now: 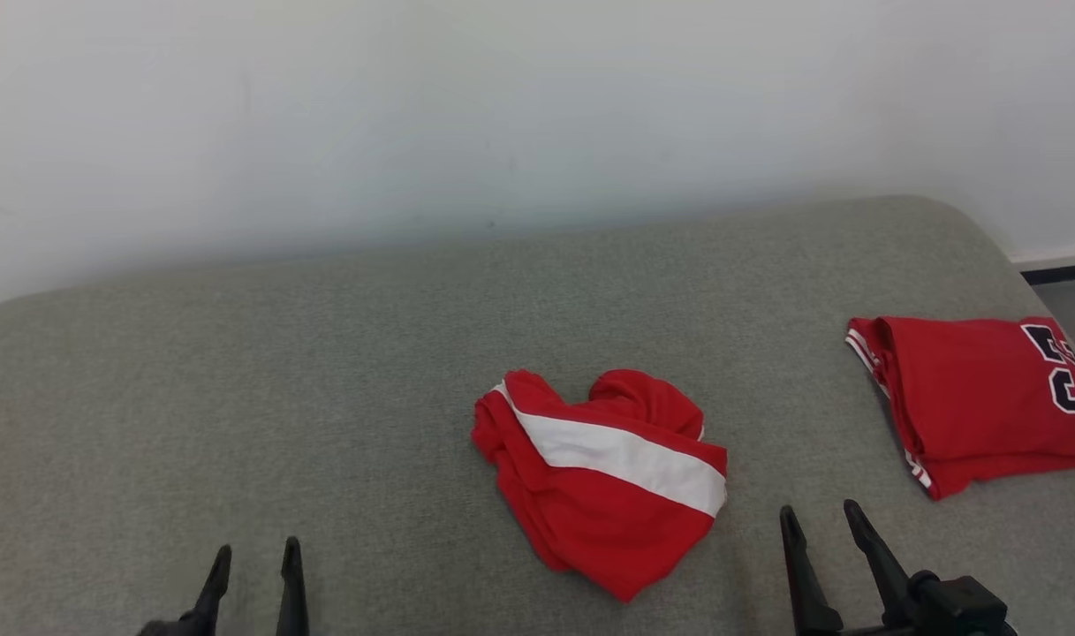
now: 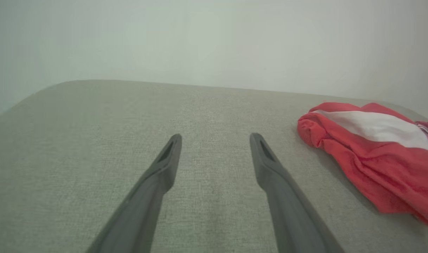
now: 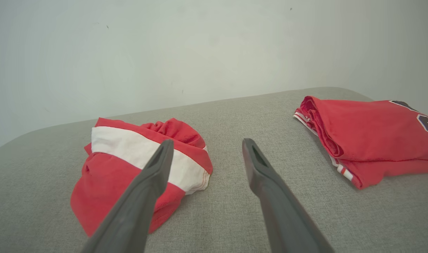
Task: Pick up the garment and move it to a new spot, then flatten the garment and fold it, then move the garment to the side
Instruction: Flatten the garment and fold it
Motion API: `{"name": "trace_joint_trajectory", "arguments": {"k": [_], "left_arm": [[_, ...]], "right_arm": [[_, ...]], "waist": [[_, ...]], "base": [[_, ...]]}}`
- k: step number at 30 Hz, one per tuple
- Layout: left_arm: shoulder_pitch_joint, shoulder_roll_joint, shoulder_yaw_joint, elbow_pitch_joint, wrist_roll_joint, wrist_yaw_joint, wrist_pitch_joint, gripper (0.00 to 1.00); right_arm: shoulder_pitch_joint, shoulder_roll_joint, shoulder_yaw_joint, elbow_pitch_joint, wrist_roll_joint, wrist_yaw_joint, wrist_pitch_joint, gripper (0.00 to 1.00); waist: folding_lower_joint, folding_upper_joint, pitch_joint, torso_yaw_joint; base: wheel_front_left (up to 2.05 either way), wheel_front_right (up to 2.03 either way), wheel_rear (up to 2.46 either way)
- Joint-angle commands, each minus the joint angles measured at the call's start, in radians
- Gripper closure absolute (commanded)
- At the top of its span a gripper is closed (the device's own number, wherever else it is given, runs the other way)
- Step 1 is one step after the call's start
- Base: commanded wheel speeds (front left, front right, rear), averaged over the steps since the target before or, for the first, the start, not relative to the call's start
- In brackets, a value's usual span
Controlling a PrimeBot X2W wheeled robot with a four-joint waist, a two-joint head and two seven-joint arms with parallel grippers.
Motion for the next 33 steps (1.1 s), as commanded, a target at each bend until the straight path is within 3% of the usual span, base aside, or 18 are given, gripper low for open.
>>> {"name": "trace_joint_trajectory", "arguments": {"k": [1,18,30,31,32,33], "left_arm": [[-0.061,0.013,-0.018,0.041,-0.025,-0.005,0.023,0.0],[-0.345,0.105,-0.165,0.226,-0.213,-0.01,0.243,0.0],[-0.422,0.14,-0.196,0.33,-0.271,-0.009,0.297,0.0],[-0.425,0.14,-0.198,0.335,-0.273,-0.009,0.301,0.07],[-0.428,0.14,-0.197,0.339,-0.271,-0.007,0.299,0.72],[-0.431,0.139,-0.197,0.341,-0.274,-0.007,0.293,1.0]], "right_arm": [[-0.018,-0.002,0.019,0.003,0.005,-0.003,-0.002,0.0],[-0.073,0.0,0.046,0.008,0.019,-0.003,-0.005,0.0],[-0.084,0.013,0.036,-0.011,0.015,-0.003,-0.006,0.0],[-0.084,0.014,0.033,-0.013,0.014,-0.003,-0.006,0.0],[-0.082,0.014,0.03,-0.014,0.013,-0.003,-0.006,0.0],[-0.08,0.015,0.025,-0.015,0.011,-0.003,-0.006,0.0]], "waist": [[0.0,0.0,0.034,-0.067],[0.0,0.0,0.146,-0.29],[0.0,0.0,0.181,-0.343],[0.0,0.0,0.182,-0.342],[0.0,0.0,0.182,-0.34],[0.0,0.0,0.182,-0.335]], "base": [[0.0,0.0,0.0],[0.0,0.0,0.0],[0.0,0.0,0.0],[0.0,0.0,0.0],[0.0,0.0,0.0],[0.0,0.0,0.0]]}}
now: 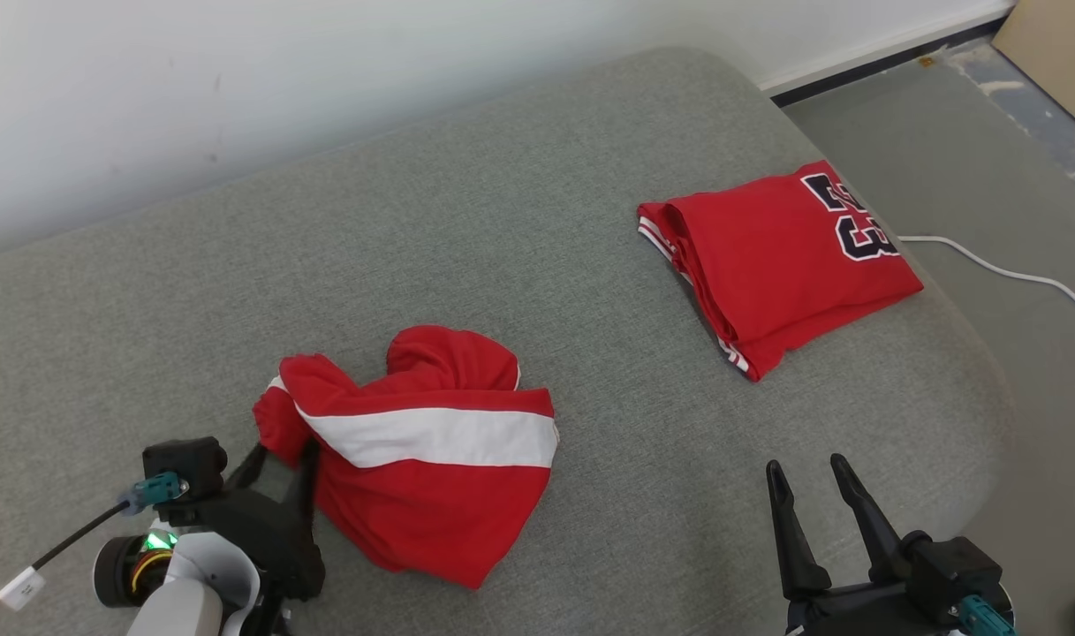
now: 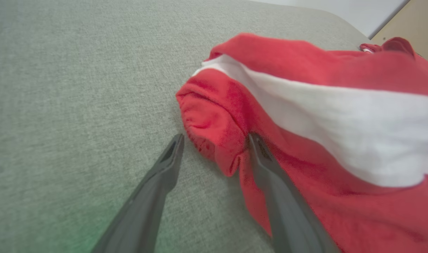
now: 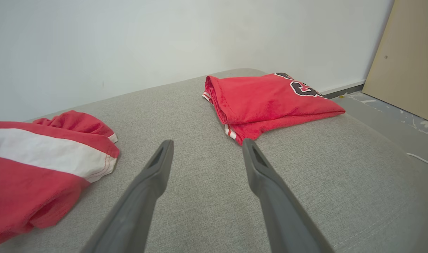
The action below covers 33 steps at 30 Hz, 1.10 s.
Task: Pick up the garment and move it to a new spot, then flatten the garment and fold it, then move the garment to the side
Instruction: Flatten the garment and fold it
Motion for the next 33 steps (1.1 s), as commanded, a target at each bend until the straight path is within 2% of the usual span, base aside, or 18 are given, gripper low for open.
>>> {"name": "trace_joint_trajectory", "arguments": {"k": [1,10,14,19,27,33], "left_arm": [[-0.01,0.0,-0.001,0.003,-0.006,0.004,-0.01,1.0],[-0.005,-0.035,-0.011,-0.066,-0.025,0.002,-0.151,1.0],[0.032,-0.048,-0.02,-0.123,-0.032,0.003,-0.178,1.0],[0.091,-0.045,-0.028,-0.191,-0.034,0.009,-0.173,1.0],[0.286,-0.038,-0.056,-0.331,-0.022,0.051,-0.148,1.0],[0.383,-0.057,-0.079,-0.336,-0.03,0.074,-0.125,1.0]], "right_arm": [[-0.003,0.005,-0.006,-0.005,-0.005,-0.003,-0.005,0.0],[0.003,0.007,-0.007,-0.003,-0.012,-0.003,-0.005,0.0],[0.011,0.007,-0.006,0.001,-0.013,-0.003,-0.005,0.0],[0.021,0.006,-0.007,0.004,-0.01,-0.003,-0.005,0.0],[0.032,0.001,-0.013,0.007,-0.011,-0.003,-0.005,0.0],[0.034,-0.003,-0.009,0.01,-0.01,-0.003,-0.005,0.0]], "waist": [[-0.0002,-0.0001,0.0,0.008],[-0.0002,-0.0001,-0.027,0.071],[-0.0002,-0.0001,-0.046,0.1],[-0.0002,-0.0001,-0.061,0.131],[-0.0002,-0.0001,-0.086,0.194],[-0.0002,-0.0001,-0.101,0.227]], "base": [[0.0,0.0,0.0],[0.0,0.0,0.0],[0.0,0.0,0.0],[0.0,0.0,0.0],[0.0,0.0,0.0],[0.0,0.0,0.0]]}}
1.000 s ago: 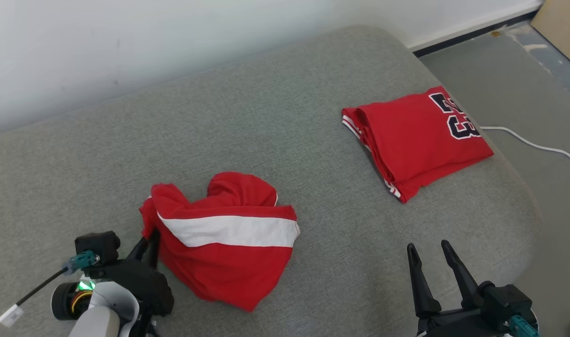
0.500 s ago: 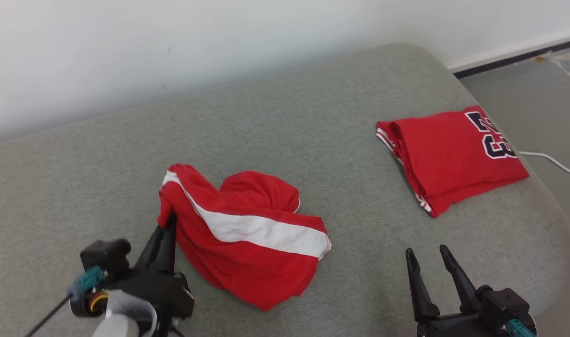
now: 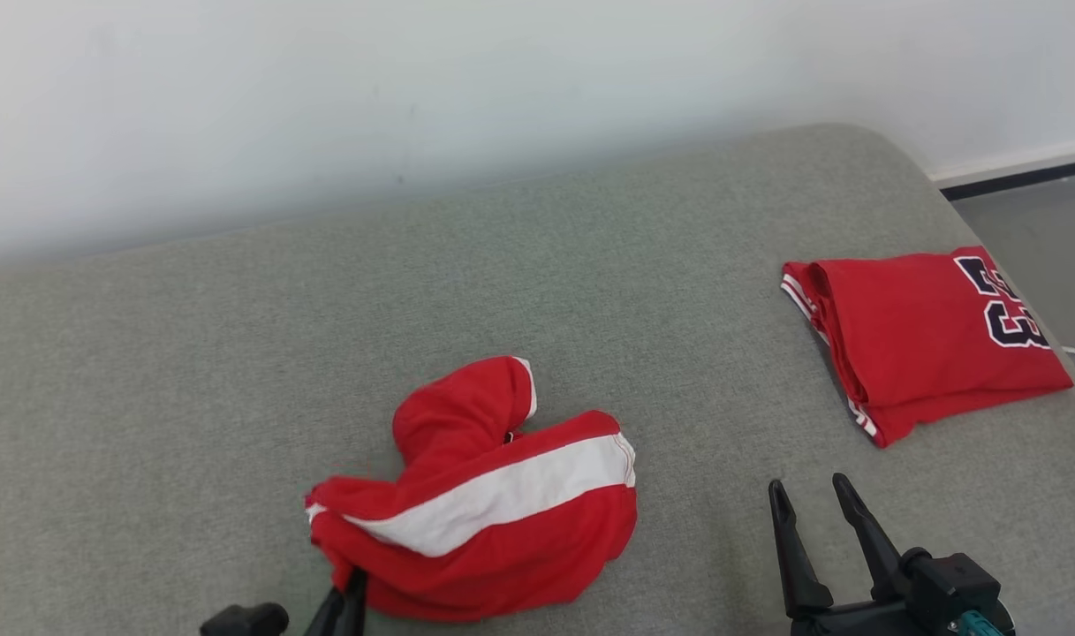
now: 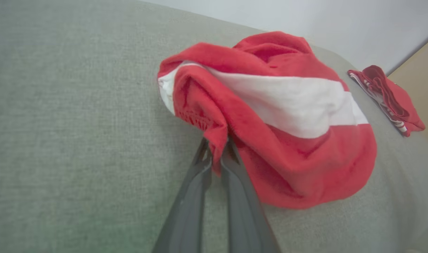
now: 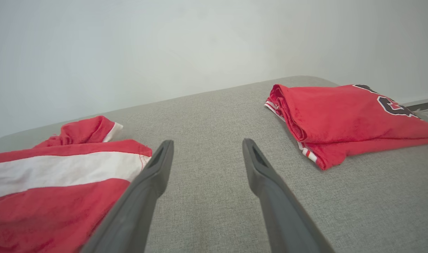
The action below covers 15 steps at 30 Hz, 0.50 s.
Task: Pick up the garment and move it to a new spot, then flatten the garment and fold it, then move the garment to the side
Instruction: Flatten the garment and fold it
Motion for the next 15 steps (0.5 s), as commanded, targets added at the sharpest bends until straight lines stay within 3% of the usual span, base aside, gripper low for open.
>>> {"name": "trace_joint_trajectory", "arguments": {"k": [1,2,3,8,15], "left_arm": [[0.013,-0.004,-0.003,0.006,0.005,0.006,-0.002,0.87],[0.02,-0.006,-0.004,0.016,0.005,0.015,-0.001,0.2],[0.025,-0.009,-0.004,0.03,0.003,0.02,0.002,0.0],[0.046,-0.02,0.003,0.057,-0.012,0.04,-0.017,0.0],[0.048,0.029,0.051,0.01,-0.008,0.058,-0.064,0.0]], "right_arm": [[0.008,-0.004,0.0,0.0,-0.003,-0.003,-0.005,0.0],[0.009,-0.003,0.0,0.002,-0.004,-0.003,-0.005,0.0],[0.009,-0.004,0.0,0.003,-0.004,-0.003,-0.005,0.0],[0.017,-0.007,-0.007,0.006,-0.001,-0.003,-0.005,0.0],[0.024,-0.006,-0.009,0.002,-0.003,-0.003,-0.005,0.0]], "waist": [[0.0001,-0.0001,-0.011,0.013],[0.0001,-0.0001,-0.014,0.015],[0.0001,-0.0001,-0.016,0.017],[0.0001,-0.0001,-0.029,0.029],[0.0001,-0.0001,-0.039,0.05]], "base": [[0.0,0.0,0.0],[0.0,0.0,0.0],[0.0,0.0,0.0],[0.0,0.0,0.0],[0.0,0.0,0.0]]}}
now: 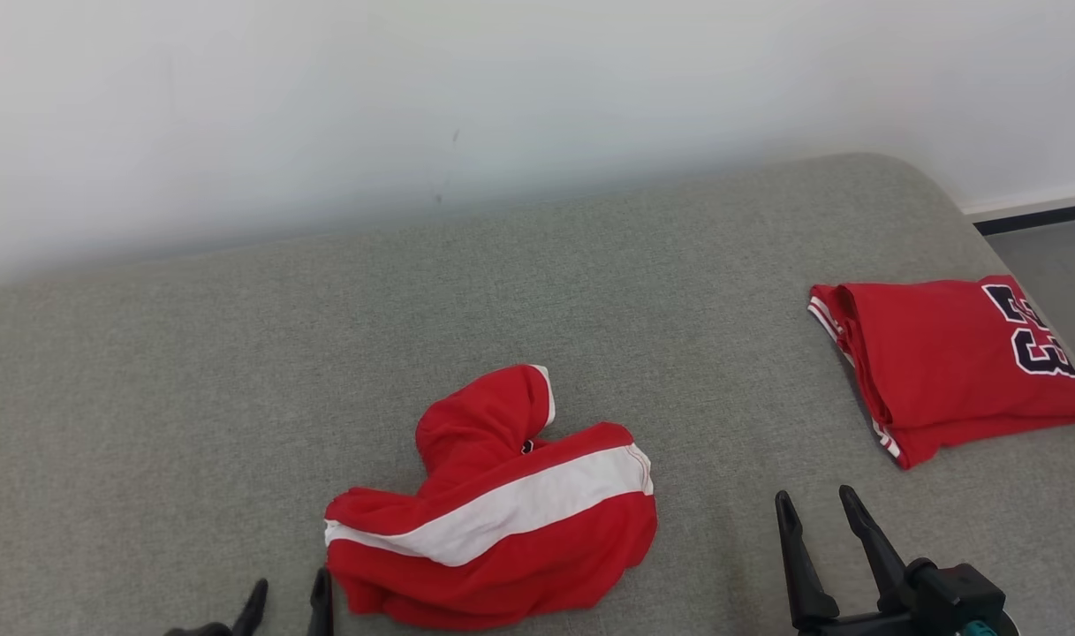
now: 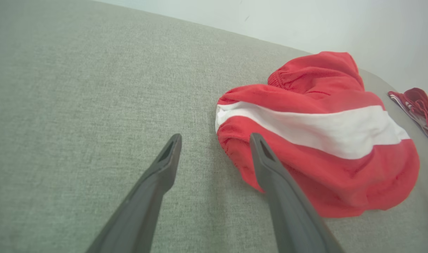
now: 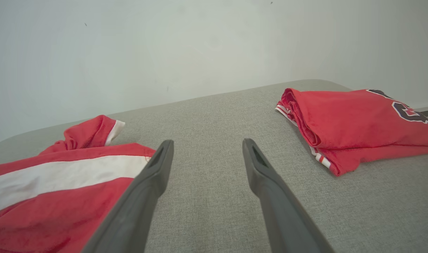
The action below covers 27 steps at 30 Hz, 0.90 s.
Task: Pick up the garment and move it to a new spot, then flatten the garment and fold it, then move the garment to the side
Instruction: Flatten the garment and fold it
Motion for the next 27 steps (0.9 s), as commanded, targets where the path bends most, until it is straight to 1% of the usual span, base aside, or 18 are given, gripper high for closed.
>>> {"name": "trace_joint_trajectory", "arguments": {"k": [1,6,9,10,11,13,16,22,27], "left_arm": [[-0.002,0.026,0.002,-0.027,0.017,0.003,-0.01,0.0],[-0.037,0.076,-0.048,-0.082,0.077,-0.008,0.038,0.0],[-0.053,0.079,-0.08,-0.102,0.092,-0.016,0.081,0.0],[-0.053,0.079,-0.08,-0.102,0.092,-0.016,0.081,0.0],[-0.055,0.07,-0.097,-0.105,0.079,-0.022,0.119,0.0],[-0.059,0.062,-0.108,-0.105,0.06,-0.03,0.16,0.0],[-0.07,0.045,-0.123,-0.11,0.037,-0.038,0.201,0.0],[-0.099,0.023,-0.134,-0.109,0.007,-0.047,0.232,0.0],[-0.116,0.014,-0.132,-0.087,-0.016,-0.04,0.256,0.0]], "right_arm": [[0.005,-0.003,0.002,-0.002,-0.003,-0.003,-0.005,0.0],[0.002,-0.005,0.011,0.002,0.001,-0.003,-0.005,0.0],[0.0,-0.006,0.016,0.005,0.004,-0.003,-0.005,0.0],[0.0,-0.006,0.016,0.005,0.004,-0.003,-0.005,0.0],[0.0,-0.006,0.02,0.006,0.005,-0.003,-0.005,0.0],[0.001,-0.005,0.021,0.005,0.005,-0.003,-0.005,0.0],[0.004,-0.004,0.021,0.004,0.004,-0.003,-0.005,0.0],[0.003,-0.005,0.022,0.002,0.007,-0.003,-0.005,0.0],[-0.003,-0.003,0.025,0.002,0.008,-0.003,-0.005,0.0]], "waist": [[0.0001,-0.0001,-0.003,0.008],[0.0001,-0.0001,-0.005,0.011],[0.0001,-0.0001,-0.006,0.007],[0.0001,-0.0001,-0.006,0.007],[0.0001,-0.0001,-0.007,0.001],[0.0001,-0.0001,-0.007,-0.005],[0.0001,-0.0001,-0.007,-0.013],[0.0001,-0.0001,-0.003,-0.023],[0.0001,-0.0001,0.003,-0.031]], "base": [[0.0,0.0,0.0],[0.0,0.0,0.0],[0.0,0.0,0.0],[0.0,0.0,0.0],[0.0,0.0,0.0],[0.0,0.0,0.0],[0.0,0.0,0.0],[0.0,0.0,0.0],[0.0,0.0,0.0]]}}
